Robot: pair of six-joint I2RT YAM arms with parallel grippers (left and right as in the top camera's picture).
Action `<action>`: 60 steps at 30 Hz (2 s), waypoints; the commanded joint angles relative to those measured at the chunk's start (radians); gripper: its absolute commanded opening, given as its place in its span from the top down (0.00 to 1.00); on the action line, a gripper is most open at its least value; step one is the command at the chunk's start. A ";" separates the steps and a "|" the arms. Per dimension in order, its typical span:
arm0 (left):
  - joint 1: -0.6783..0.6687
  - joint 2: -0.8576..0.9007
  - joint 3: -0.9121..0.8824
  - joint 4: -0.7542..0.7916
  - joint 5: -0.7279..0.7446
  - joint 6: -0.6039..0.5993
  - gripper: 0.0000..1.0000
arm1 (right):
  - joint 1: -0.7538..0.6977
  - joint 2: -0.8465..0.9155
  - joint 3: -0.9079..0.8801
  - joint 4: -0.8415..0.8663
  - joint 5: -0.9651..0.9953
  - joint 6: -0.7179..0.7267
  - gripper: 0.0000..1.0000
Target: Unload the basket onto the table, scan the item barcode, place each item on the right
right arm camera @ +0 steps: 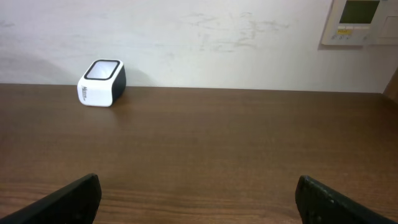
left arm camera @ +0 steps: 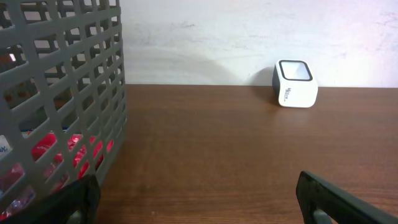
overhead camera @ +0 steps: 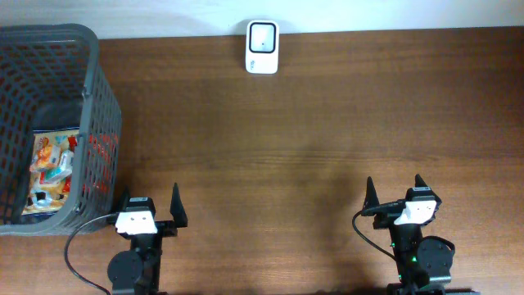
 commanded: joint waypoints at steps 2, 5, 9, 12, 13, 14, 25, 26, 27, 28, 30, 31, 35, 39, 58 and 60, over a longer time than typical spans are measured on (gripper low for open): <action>0.006 -0.010 -0.007 -0.001 -0.003 -0.006 0.01 | 0.003 -0.006 -0.007 -0.005 0.009 -0.006 0.01; 0.006 -0.010 -0.007 -0.001 -0.003 -0.006 0.01 | 0.003 -0.006 -0.007 -0.005 0.009 -0.006 0.01; 0.006 -0.010 -0.007 -0.001 -0.003 -0.006 0.01 | 0.003 -0.006 -0.007 -0.005 0.009 -0.006 0.01; 0.006 -0.010 -0.007 -0.001 -0.003 -0.006 0.01 | 0.003 -0.006 -0.007 -0.005 0.009 -0.006 0.01; 0.006 -0.010 -0.007 -0.001 -0.003 -0.006 0.01 | 0.003 -0.006 -0.007 -0.005 0.009 -0.006 0.01; 0.006 -0.010 -0.007 -0.001 -0.003 -0.006 0.01 | 0.003 -0.006 -0.007 -0.005 0.009 -0.006 0.01; 0.006 -0.010 -0.007 -0.001 -0.003 -0.006 0.01 | 0.003 -0.006 -0.007 -0.005 0.009 -0.006 0.01; 0.006 -0.010 -0.007 -0.001 -0.003 -0.006 0.01 | 0.003 -0.006 -0.007 -0.005 0.009 -0.006 0.01; 0.006 -0.010 -0.007 -0.001 -0.003 -0.006 0.01 | 0.003 -0.006 -0.007 -0.005 0.009 -0.006 0.01; 0.006 -0.010 -0.007 -0.001 -0.003 -0.006 0.01 | 0.003 -0.006 -0.007 -0.005 0.009 -0.006 0.01; 0.006 -0.010 -0.007 -0.001 -0.003 -0.006 0.01 | 0.003 -0.006 -0.007 -0.005 0.008 -0.006 0.01; 0.006 -0.010 -0.007 -0.001 -0.003 -0.006 0.01 | 0.003 -0.006 -0.007 -0.005 0.009 -0.006 0.01; 0.006 -0.010 -0.007 -0.001 -0.003 -0.006 0.01 | 0.003 -0.006 -0.007 -0.005 0.009 -0.006 0.01; 0.006 -0.010 -0.007 -0.001 -0.003 -0.006 0.01 | 0.003 -0.006 -0.007 -0.005 0.009 -0.006 0.01; 0.005 -0.010 -0.006 0.120 0.182 -0.037 0.01 | 0.003 -0.006 -0.007 -0.005 0.009 -0.006 0.01; 0.005 -0.010 -0.006 0.334 0.430 -0.036 0.01 | 0.003 -0.006 -0.007 -0.005 0.009 -0.006 0.01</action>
